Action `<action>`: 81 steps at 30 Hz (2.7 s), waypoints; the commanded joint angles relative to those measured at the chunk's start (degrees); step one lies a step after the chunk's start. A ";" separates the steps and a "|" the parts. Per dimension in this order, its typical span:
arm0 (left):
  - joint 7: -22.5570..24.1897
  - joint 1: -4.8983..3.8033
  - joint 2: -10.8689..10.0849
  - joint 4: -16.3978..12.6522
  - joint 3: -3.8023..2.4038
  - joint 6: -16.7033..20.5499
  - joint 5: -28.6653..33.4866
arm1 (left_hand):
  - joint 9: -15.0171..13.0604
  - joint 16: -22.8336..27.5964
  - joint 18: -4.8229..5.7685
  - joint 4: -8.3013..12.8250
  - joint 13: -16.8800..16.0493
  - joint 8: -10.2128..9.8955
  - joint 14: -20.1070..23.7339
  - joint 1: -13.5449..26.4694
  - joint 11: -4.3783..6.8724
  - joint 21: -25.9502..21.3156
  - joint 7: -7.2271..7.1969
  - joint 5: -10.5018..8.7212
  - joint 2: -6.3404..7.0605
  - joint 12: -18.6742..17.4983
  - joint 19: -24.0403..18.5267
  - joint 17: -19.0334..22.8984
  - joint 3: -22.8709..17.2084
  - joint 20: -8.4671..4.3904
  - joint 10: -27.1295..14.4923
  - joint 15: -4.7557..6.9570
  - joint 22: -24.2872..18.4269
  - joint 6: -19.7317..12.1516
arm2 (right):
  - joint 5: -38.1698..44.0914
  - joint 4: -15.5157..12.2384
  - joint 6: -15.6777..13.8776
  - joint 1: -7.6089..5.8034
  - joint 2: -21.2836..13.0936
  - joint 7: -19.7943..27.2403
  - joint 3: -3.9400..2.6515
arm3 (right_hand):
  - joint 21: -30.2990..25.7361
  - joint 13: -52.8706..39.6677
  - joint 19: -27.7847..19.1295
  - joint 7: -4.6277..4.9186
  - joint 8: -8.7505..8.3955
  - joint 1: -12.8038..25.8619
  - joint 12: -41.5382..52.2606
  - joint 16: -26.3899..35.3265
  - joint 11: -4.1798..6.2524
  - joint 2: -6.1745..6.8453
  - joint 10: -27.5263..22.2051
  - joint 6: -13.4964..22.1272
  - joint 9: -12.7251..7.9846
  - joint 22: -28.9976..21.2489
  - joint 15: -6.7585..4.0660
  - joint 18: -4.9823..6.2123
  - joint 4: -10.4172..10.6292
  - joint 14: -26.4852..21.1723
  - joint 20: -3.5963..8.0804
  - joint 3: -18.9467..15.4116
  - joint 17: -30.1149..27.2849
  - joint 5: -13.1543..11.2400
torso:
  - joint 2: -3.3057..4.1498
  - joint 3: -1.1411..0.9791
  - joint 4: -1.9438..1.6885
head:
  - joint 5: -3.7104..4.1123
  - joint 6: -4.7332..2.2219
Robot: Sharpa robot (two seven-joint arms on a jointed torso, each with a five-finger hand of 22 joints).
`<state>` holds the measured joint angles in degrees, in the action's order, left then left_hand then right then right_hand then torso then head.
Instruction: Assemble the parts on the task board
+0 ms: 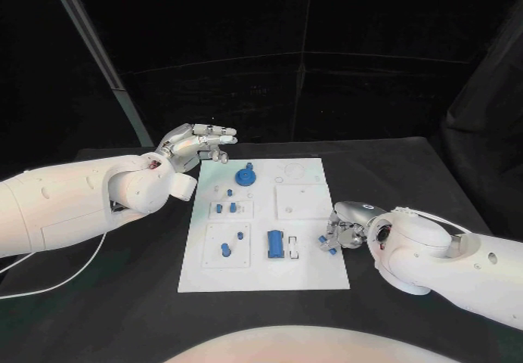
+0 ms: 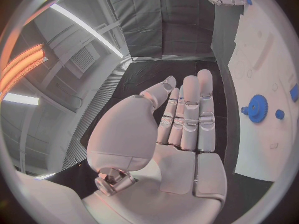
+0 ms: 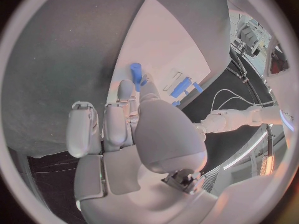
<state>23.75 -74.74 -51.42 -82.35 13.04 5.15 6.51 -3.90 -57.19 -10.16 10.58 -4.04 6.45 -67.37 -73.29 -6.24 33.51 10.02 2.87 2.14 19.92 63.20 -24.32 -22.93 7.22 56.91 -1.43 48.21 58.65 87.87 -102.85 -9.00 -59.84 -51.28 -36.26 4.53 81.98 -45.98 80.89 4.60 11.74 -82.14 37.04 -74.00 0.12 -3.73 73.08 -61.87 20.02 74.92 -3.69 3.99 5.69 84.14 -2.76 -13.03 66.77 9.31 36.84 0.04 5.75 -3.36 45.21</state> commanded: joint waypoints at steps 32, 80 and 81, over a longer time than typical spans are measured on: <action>0.04 -0.07 -0.34 -0.43 -0.03 -0.92 0.13 | 0.06 0.28 -0.31 0.01 0.11 0.30 0.42 0.29 -0.06 -0.46 -0.17 0.06 -0.29 0.34 -0.40 0.12 0.29 0.06 -0.37 -0.04 -0.10 -0.38 | -19.89 -3.81 -14.08 0.54 -0.05 3.22 0.40 | 0.00 -1.13 0.63 -0.24 -1.73 3.23 0.86 -0.27 0.10 -1.93 0.89 -0.37 0.09 0.56 -0.35 -0.58 2.53 2.19 0.34 1.12 0.85 6.79 | 0.03 0.05 0.03 | -0.18 0.76; -0.59 -0.09 -0.44 -0.62 -0.04 -1.44 0.13 | 0.06 0.27 -0.30 -0.03 0.11 0.30 0.47 0.35 -0.11 -0.53 -0.11 0.05 -0.23 0.41 -0.41 0.21 0.40 0.08 -0.48 -0.07 -0.17 -0.43 | -18.14 -0.55 -9.62 0.53 5.21 0.59 0.39 | 0.58 -3.07 1.23 -0.72 -1.57 6.39 3.02 -1.22 0.44 -1.16 2.50 -2.28 0.59 1.56 -0.64 -0.80 4.43 2.44 0.61 0.85 2.19 6.79 | 0.00 0.01 0.10 | -0.56 1.64; -0.61 -0.09 -0.43 -0.62 -0.04 -1.46 0.13 | 0.06 0.27 -0.30 -0.03 0.11 0.30 0.47 0.35 -0.11 -0.53 -0.11 0.05 -0.23 0.41 -0.41 0.21 0.40 0.08 -0.48 -0.07 -0.17 -0.43 | -18.11 -0.49 -9.58 0.53 5.24 0.55 0.39 | 0.59 -3.17 1.24 -0.74 -1.56 6.48 3.13 -1.27 0.45 -1.18 2.56 -2.33 0.60 1.58 -0.64 -0.80 4.50 2.45 0.62 0.85 2.27 6.79 | -0.02 0.01 0.12 | -0.58 1.65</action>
<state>23.17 -74.75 -51.85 -82.87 13.05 4.56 6.51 -3.90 -57.19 -10.16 10.58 -4.01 6.45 -67.37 -73.29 -6.25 33.28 10.02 2.87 2.14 20.19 63.20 -24.20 -22.93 7.21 56.91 -1.43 48.12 58.65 68.56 -103.33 -19.46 -59.23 -46.09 -35.36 4.94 82.25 -49.08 81.93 3.80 10.09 -76.15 39.88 -75.01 0.62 -4.83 75.25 -63.71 20.55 74.92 -3.90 3.99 9.91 83.93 -2.15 -12.15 68.98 16.30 36.85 0.05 5.83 -3.91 46.82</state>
